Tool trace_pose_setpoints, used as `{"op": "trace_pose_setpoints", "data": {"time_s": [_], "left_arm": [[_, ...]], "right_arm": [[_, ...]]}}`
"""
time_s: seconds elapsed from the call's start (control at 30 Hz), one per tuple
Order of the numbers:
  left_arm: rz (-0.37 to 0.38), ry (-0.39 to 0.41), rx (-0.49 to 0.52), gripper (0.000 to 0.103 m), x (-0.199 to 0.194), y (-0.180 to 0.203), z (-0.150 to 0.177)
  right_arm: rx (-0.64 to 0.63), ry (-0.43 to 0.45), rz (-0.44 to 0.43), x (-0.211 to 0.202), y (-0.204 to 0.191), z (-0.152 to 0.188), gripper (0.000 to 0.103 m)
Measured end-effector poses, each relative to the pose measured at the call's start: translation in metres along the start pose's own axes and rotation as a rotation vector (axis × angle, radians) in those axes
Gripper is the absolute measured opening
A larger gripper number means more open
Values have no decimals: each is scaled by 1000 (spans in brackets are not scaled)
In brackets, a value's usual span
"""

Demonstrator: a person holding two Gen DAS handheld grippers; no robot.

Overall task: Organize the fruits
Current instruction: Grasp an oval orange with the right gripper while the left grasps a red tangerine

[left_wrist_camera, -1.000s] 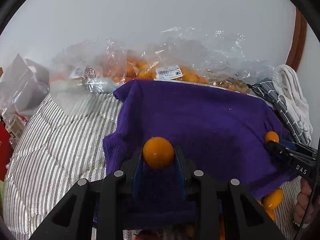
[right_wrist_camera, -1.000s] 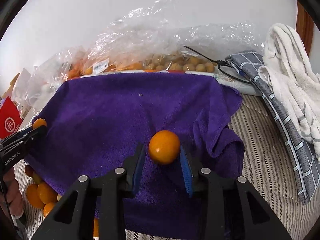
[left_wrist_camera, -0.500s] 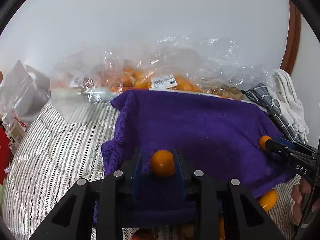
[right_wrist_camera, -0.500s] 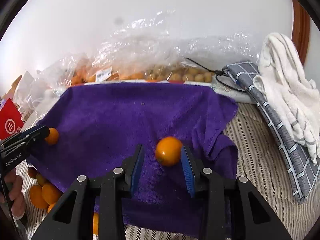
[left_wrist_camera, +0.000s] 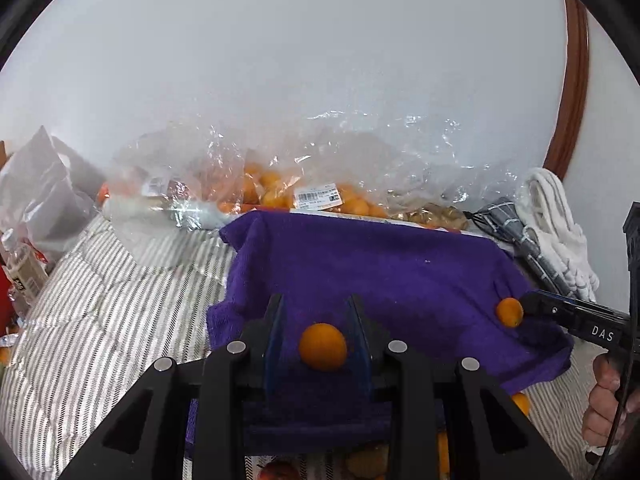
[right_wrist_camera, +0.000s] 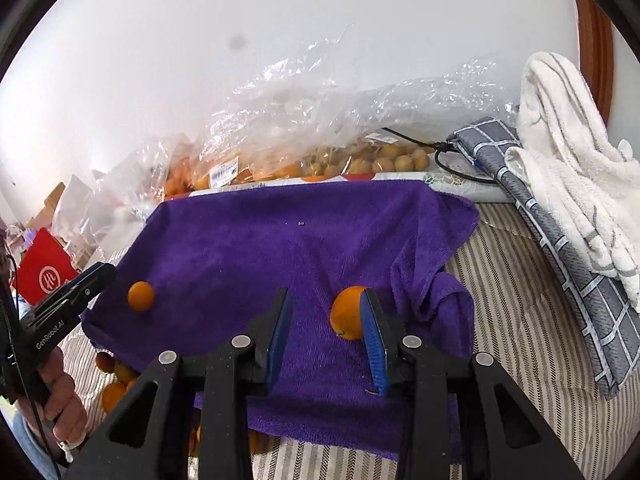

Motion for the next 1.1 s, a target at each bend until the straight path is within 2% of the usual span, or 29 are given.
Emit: {"op": "trace_pose_setpoints", "data": {"time_s": [0.13, 0.2, 0.23, 0.37, 0.47, 0.63, 0.7, 0.83, 1.1], "left_arm": [[-14, -6, -4, 29, -2, -1, 2], [-16, 2, 4, 29, -6, 0, 1], [-15, 8, 0, 29, -9, -1, 1], [9, 9, -41, 30, -28, -8, 6], [17, 5, -35, 39, -48, -16, 26], [8, -35, -73, 39, -61, -29, 50], [22, -61, -70, 39, -59, -29, 55], [-27, -160, -51, 39, -42, -30, 64], [-39, -207, -51, 39, -35, -32, 71]], "right_arm": [[-2, -3, -2, -5, -2, -1, 39], [2, 4, 2, -8, -4, -2, 52], [2, 9, 4, -8, -4, -2, 53], [-25, 29, 15, -14, -7, -4, 53], [-23, 39, 7, -18, -6, -5, 53], [-28, 63, -5, -29, -10, -8, 52], [-40, 74, -16, -34, -15, -7, 52], [-50, 77, -51, -40, -26, -4, 51], [-103, 51, -47, -60, -36, 29, 50]]}}
Point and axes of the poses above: each gripper's, at about its wrist camera, not at the fingertips, and x roughly the way its jaws point, y to its right, z to its underside, the point moved 6 cm from there along x, roughly the way its jaws point, and after that the axes turned 4 degrees about -x, right-handed, at the moved point
